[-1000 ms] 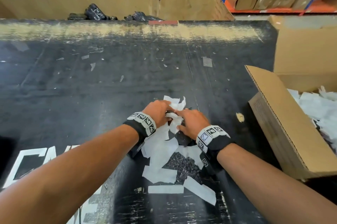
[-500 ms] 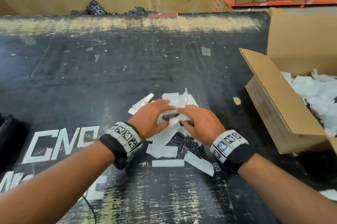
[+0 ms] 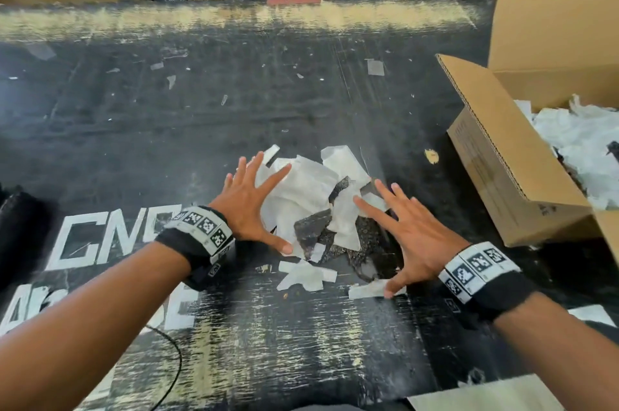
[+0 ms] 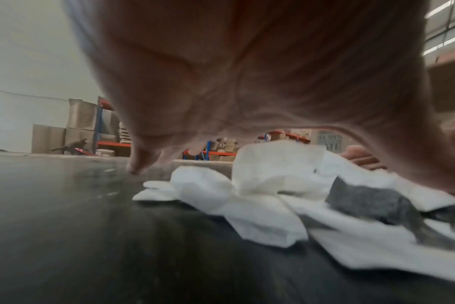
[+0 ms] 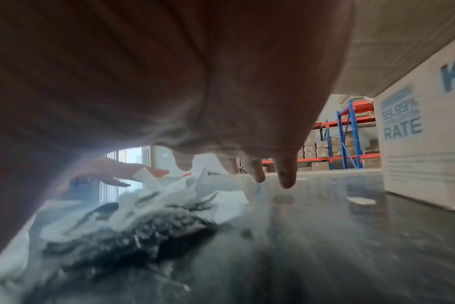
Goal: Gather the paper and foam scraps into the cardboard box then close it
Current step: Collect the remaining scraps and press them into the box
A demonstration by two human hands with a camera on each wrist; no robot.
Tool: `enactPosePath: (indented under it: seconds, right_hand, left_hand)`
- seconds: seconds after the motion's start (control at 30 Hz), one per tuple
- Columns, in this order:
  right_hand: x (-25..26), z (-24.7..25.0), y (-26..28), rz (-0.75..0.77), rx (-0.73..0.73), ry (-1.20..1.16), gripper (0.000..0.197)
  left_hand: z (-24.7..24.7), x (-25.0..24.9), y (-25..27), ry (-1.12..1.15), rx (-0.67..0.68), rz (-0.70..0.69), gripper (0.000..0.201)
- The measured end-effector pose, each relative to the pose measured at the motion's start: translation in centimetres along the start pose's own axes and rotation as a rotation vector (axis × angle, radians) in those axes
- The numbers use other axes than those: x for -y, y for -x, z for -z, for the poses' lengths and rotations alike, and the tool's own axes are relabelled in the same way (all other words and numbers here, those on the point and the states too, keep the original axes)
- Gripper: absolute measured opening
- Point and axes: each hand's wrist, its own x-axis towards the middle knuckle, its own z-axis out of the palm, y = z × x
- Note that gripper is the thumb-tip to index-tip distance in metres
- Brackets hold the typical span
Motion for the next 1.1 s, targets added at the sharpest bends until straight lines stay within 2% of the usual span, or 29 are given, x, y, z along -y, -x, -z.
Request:
enactPosePath:
  seconds: [0.1, 0.2, 0.3, 0.4, 0.57, 0.7, 0.9, 1.1]
  right_hand:
    - [-0.5, -1.4, -0.9, -0.012, 0.049, 0.0, 0.153]
    - [0.5, -2.1, -2.5, 0.0, -0.009, -0.047, 0.145]
    - [1.6, -1.8, -4.1, -0.003, -0.098, -0.088, 0.139]
    - [2.1, -1.1, -4.4, -0.002, -0.121, -0.11, 0.143]
    - [0.9, 0.2, -3.5, 0.045, -0.082, -0.057, 0.158]
    - [0.8, 0.2, -4.6, 0.065, -0.002, -0.001, 0.161]
    - [1.7, 0.8, -6.5, 0.11, 0.01, 0.024, 0.162]
    - [1.9, 1.3, -8.3, 0.126, 0.046, 0.073, 0.168]
  left_hand:
    - [-0.9, -0.6, -0.5, -0.023, 0.098, -0.027, 0.155]
    - [-1.6, -1.7, -0.4, -0.011, 0.15, -0.076, 0.151]
    - [-1.3, -2.4, 0.0, 0.066, 0.102, -0.088, 0.146]
    - [-0.6, -2.5, 0.7, 0.116, 0.051, -0.08, 0.15]
    - [-2.4, -4.3, 2.5, -0.077, 0.05, -0.143, 0.163]
    - [-4.5, -5.0, 2.2, -0.076, 0.044, -0.085, 0.164]
    - [-2.8, -4.7, 1.1, -0.161, -0.014, -0.011, 0.166]
    - [-2.4, -4.4, -0.3, -0.128, 0.058, 0.038, 0.168]
